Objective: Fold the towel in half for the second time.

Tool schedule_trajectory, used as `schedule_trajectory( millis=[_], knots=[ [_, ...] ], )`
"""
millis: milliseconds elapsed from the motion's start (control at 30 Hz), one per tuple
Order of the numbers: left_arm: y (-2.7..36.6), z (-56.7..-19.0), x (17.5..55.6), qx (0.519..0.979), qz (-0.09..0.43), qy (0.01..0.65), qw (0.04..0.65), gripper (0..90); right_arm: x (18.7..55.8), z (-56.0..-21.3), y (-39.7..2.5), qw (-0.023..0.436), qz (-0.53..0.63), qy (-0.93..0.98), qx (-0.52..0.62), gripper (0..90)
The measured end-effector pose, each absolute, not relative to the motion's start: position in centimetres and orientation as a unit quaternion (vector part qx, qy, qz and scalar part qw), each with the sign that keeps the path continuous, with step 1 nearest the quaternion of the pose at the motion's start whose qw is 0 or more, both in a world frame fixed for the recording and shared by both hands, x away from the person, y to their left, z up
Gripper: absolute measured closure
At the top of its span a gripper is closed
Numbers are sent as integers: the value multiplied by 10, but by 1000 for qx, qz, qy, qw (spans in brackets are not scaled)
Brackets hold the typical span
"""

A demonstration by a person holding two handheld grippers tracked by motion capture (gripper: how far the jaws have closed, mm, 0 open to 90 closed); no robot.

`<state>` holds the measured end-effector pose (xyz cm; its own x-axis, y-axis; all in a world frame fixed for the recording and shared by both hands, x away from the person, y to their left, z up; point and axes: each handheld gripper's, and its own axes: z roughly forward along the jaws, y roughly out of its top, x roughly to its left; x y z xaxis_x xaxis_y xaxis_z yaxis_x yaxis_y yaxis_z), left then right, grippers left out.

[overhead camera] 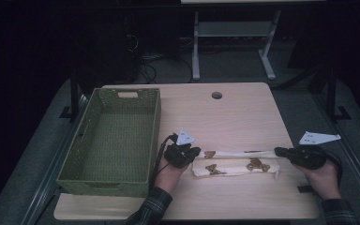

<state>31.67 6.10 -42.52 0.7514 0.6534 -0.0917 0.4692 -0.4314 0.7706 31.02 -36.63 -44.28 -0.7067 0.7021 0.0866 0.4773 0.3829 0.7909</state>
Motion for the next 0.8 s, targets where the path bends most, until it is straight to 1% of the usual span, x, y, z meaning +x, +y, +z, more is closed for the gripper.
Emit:
schedule_trajectory(
  millis=[267, 533, 733, 800],
  knots=[
    [61, -432, 306, 850, 95, 326, 402, 871, 298, -447, -368, 123, 421, 824, 358, 866],
    [58, -437, 300, 863, 91, 317, 382, 870, 289, -453, -365, 114, 409, 835, 352, 864],
    [58, -446, 294, 873, 70, 315, 366, 867, 284, -459, -367, 87, 400, 839, 358, 856],
    [58, -448, 292, 873, 66, 316, 365, 854, 283, -461, -367, 80, 397, 841, 359, 830]
  ],
)
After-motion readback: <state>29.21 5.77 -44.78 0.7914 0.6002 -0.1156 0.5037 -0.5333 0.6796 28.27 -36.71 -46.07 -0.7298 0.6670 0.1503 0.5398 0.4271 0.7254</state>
